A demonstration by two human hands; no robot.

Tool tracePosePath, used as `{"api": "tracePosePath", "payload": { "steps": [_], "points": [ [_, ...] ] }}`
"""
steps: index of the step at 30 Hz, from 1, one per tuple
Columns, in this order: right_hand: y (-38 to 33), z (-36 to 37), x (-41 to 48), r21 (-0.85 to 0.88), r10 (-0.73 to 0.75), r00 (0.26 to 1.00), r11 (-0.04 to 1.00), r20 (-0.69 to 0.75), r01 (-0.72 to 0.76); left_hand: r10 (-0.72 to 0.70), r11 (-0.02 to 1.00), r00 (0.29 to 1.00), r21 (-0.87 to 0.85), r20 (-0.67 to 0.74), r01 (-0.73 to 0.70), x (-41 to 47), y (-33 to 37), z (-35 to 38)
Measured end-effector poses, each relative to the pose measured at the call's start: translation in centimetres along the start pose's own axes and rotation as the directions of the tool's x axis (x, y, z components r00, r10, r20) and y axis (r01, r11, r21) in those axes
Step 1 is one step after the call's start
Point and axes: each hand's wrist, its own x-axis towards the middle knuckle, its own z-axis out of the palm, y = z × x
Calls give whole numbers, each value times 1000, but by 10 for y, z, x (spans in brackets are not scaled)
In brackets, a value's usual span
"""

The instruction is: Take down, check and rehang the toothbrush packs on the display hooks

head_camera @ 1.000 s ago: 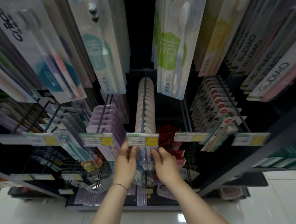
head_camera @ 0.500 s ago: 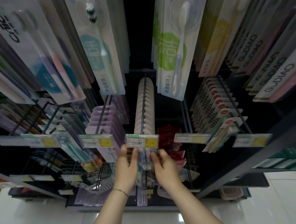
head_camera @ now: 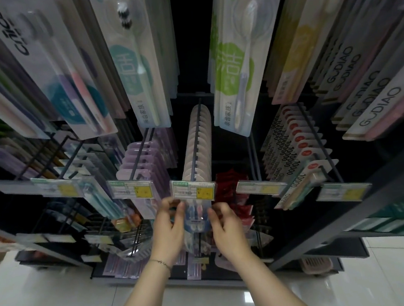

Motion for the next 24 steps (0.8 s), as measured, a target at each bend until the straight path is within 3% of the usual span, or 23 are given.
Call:
{"api": "tracePosePath", "payload": {
  "steps": [5,10,13,18,21,24],
  "points": [
    [-2,-15,-2,-112,2,1000,994,-24,-4,-24,997,999,79,-30,26,0,2,-2],
    [1,-37,-1,-432,-50,999,900,18,53,-30,938,999,344,-16,34,4,-8,-13],
    [-1,-48,-1,-577,-110,994,810,27,105,28,854,998,518,49,-50,1,-4,-19],
    [-2,-59,-4,-671,-222,974,717,34,187,62,646,994,756,91,-110,-8,6,-27],
    [-5,-63,-6,-688,-282,959,687,45,234,81,552,992,824,99,-128,-15,12,-30],
    [-10,-65,-11,-689,-321,946,675,46,263,93,519,991,844,97,-132,-23,14,-35]
  ]
}}
